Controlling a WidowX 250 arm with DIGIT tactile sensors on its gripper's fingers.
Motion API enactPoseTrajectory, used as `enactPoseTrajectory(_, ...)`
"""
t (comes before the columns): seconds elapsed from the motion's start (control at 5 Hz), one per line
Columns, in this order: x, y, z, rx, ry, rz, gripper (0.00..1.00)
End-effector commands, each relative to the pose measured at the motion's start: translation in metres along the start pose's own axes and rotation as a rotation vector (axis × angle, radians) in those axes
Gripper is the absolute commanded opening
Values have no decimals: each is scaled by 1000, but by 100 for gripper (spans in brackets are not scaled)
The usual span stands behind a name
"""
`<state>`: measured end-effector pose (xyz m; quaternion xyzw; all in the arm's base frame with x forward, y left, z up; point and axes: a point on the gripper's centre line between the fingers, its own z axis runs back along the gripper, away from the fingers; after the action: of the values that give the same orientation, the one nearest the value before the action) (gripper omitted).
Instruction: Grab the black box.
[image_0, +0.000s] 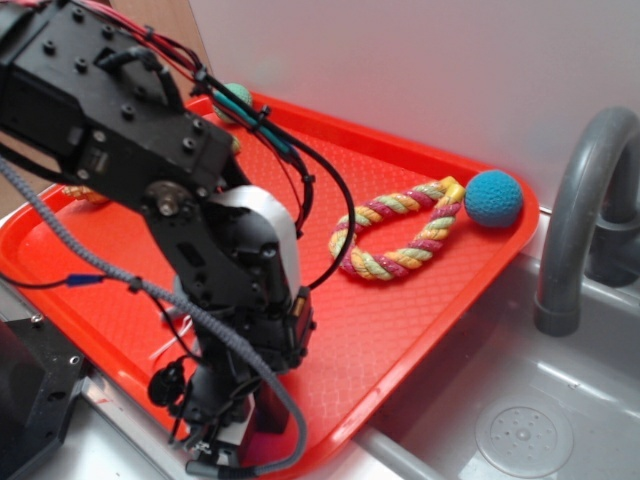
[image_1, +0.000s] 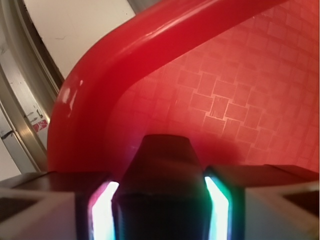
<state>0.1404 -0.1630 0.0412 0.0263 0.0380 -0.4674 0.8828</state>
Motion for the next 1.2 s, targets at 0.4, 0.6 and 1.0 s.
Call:
enactPoseTrajectory(0.4,-125,88,173,81,-108,764,0)
enactPoseTrajectory(0.6,-130,91,182,88,-74,813,0)
enactPoseTrajectory(1.0,-140,69,191,52,-58,815,0)
